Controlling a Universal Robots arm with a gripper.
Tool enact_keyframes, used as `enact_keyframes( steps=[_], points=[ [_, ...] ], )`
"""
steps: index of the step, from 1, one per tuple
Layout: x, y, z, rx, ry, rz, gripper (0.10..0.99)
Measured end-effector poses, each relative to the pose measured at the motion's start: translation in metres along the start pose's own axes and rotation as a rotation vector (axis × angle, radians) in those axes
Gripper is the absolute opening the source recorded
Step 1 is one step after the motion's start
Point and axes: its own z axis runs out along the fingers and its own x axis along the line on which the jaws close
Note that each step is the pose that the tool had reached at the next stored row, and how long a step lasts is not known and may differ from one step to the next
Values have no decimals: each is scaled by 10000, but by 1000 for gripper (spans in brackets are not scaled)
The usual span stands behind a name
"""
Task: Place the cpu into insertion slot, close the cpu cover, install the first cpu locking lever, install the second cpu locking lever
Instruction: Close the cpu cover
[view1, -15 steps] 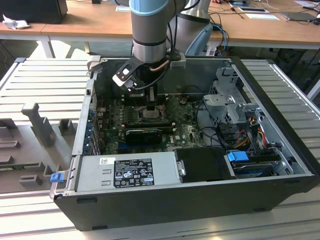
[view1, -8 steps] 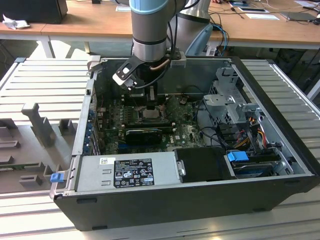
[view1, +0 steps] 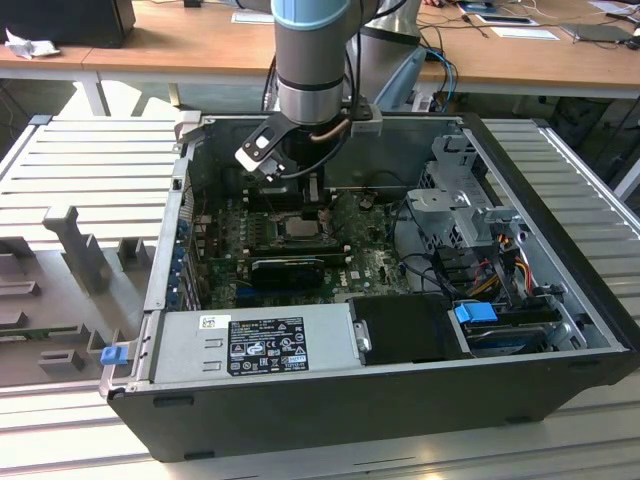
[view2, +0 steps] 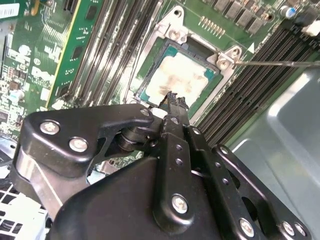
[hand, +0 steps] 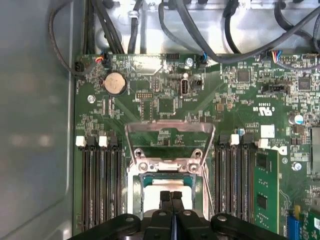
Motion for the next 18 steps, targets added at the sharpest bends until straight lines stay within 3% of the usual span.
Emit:
enact_keyframes(
  steps=[2,8,18],
  points=[
    [1,1,-4,1,-3,1,106],
    [6,9,-151,0,-1,0,106],
    [8,12,-201,-1,0,0,106]
  ],
)
